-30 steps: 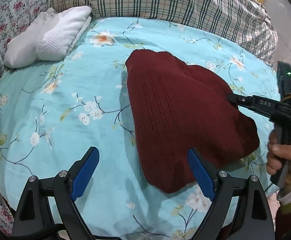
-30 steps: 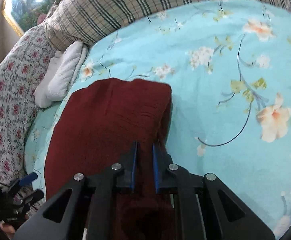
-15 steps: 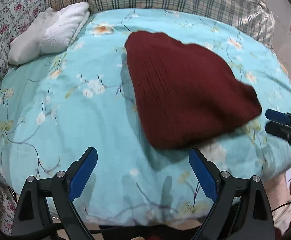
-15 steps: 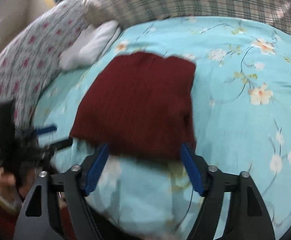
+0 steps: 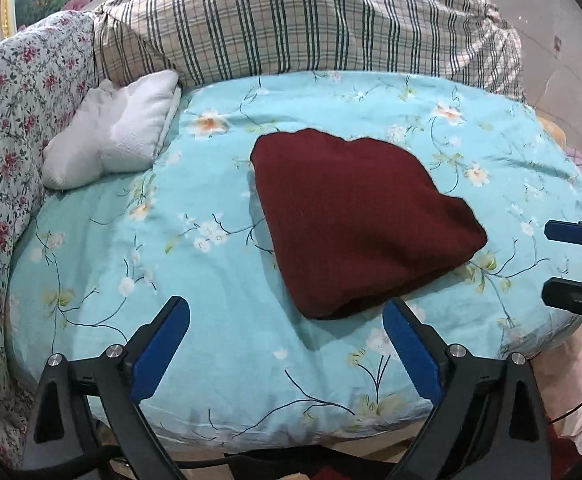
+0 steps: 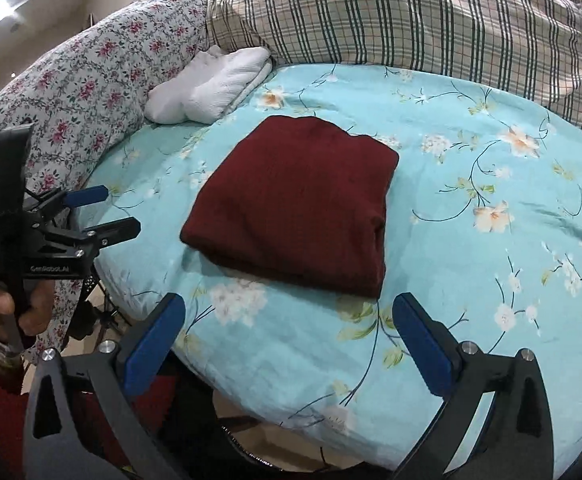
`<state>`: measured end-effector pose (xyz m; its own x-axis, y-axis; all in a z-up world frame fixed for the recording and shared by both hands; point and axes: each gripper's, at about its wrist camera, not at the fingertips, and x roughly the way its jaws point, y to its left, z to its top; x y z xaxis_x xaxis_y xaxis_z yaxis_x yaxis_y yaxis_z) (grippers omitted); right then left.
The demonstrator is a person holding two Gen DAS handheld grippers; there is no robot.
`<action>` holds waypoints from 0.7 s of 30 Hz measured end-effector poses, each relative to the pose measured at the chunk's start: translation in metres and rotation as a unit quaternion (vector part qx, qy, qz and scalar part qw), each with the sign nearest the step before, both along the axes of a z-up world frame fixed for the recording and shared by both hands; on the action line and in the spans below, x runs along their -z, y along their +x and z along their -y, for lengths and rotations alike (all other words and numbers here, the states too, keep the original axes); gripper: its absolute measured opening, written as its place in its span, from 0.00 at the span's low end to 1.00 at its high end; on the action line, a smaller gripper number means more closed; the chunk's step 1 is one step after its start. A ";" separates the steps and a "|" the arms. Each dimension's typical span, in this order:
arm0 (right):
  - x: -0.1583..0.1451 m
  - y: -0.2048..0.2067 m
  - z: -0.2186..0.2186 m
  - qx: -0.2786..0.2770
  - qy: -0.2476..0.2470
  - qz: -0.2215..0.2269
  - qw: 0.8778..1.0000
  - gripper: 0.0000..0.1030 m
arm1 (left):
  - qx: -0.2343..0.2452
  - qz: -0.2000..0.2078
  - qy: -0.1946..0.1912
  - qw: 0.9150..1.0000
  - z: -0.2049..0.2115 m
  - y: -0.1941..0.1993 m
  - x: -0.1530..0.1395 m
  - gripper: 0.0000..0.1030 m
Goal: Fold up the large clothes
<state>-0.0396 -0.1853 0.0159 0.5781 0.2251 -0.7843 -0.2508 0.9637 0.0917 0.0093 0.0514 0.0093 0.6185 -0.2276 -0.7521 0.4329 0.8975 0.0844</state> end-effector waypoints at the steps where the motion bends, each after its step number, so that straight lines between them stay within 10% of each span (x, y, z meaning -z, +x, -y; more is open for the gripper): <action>1: 0.006 0.004 0.001 0.006 0.000 -0.008 1.000 1.00 | -0.001 -0.003 0.004 1.000 0.001 0.001 0.003 0.95; 21: 0.027 0.015 -0.003 0.019 0.034 -0.037 0.999 1.00 | -0.020 0.000 0.018 1.000 0.014 0.004 0.014 0.95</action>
<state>-0.0244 -0.1820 -0.0107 0.5277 0.2581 -0.8093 -0.2035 0.9634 0.1746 0.0135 0.0375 -0.0043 0.6264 -0.1762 -0.7594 0.3967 0.9106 0.1159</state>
